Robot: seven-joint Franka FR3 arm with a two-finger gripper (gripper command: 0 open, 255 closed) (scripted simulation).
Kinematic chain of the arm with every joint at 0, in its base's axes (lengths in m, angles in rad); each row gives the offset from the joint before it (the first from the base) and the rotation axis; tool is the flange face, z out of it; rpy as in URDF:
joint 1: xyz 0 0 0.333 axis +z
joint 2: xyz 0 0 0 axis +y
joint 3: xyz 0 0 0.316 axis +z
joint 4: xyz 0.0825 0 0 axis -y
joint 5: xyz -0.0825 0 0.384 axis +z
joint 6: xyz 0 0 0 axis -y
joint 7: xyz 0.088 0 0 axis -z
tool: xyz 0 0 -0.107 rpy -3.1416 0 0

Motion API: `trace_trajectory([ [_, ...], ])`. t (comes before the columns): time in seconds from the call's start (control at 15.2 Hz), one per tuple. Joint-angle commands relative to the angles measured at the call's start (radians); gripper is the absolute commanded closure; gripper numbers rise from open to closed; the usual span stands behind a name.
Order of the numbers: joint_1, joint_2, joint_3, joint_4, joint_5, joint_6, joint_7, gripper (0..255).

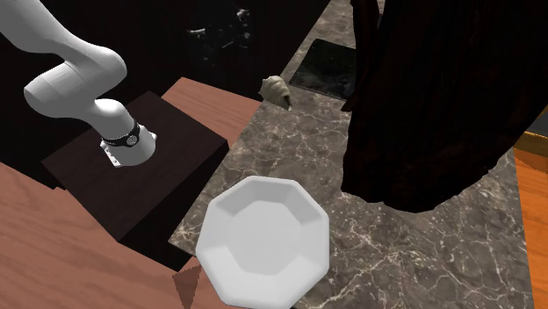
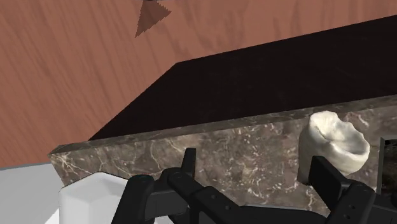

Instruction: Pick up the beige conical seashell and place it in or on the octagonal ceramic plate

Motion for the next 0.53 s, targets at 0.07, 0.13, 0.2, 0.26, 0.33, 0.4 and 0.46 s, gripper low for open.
trace_trajectory([
  [0.07, 0.001, 0.098, 0.068, 0.089, -0.038, -0.002, 0.07, 0],
  [0.13, 0.002, 0.134, 0.091, 0.12, -0.055, -0.003, 0.094, 0],
  [0.2, 0.003, 0.171, 0.115, 0.152, -0.074, -0.005, 0.12, 0],
  [0.26, 0.005, 0.209, 0.138, 0.185, -0.095, -0.008, 0.146, 0],
  [0.33, 0.008, 0.249, 0.16, 0.22, -0.119, -0.014, 0.173, 0],
  [0.4, 0.013, 0.291, 0.182, 0.257, -0.144, -0.02, 0.201, 0],
  [0.46, 0.02, 0.334, 0.203, 0.296, -0.173, -0.029, 0.229, 0],
])
